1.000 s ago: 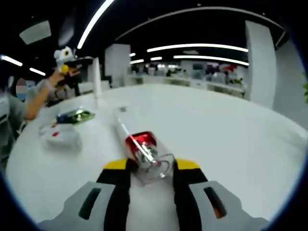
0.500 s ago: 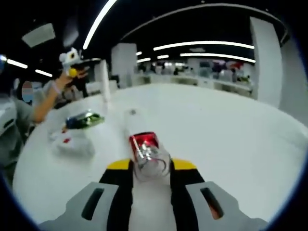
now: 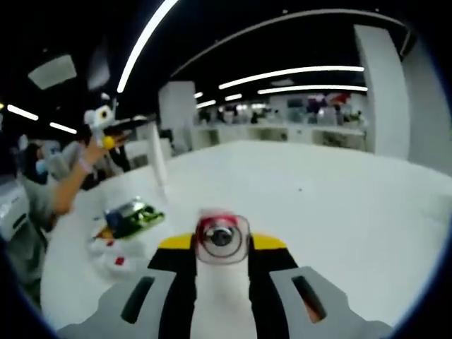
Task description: Arrange the skincare products in the storage area until every visible bottle or jar stands upright without overlapping.
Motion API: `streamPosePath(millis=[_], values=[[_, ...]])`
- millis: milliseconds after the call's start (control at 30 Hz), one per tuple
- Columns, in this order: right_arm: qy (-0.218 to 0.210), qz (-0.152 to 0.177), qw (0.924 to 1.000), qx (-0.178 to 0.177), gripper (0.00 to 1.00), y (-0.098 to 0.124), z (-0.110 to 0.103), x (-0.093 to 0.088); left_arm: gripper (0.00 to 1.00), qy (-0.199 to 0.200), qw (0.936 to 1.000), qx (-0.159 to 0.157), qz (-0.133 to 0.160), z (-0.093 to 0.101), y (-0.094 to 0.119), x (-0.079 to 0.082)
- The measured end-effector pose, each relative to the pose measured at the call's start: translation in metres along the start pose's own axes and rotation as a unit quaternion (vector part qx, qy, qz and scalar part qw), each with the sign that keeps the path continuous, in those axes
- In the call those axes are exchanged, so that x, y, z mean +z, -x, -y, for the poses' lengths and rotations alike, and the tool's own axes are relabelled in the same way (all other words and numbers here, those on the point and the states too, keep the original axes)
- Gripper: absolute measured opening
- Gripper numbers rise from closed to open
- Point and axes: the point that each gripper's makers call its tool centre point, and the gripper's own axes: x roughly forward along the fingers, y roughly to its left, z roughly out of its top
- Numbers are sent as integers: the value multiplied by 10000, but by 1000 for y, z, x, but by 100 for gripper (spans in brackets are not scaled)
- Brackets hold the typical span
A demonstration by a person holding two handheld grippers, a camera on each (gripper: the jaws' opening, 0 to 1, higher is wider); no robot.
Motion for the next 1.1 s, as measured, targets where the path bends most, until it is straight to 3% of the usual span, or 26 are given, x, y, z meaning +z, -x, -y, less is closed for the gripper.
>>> streamPosePath(millis=[367, 733, 1100], values=[[39, 157, 9997, -201, 25, -17, -15, 46, 93, 81, 9998, 35, 166, -4, 5, 6], [751, -451, 9961, -79, 25, -52, -36, 76, 93, -15, 9997, -5, 258, 1, 6, 13], [1009, -794, 9917, 39, 25, -85, -47, 89, 93, -74, 9997, -38, 215, 1, 3, 12]])
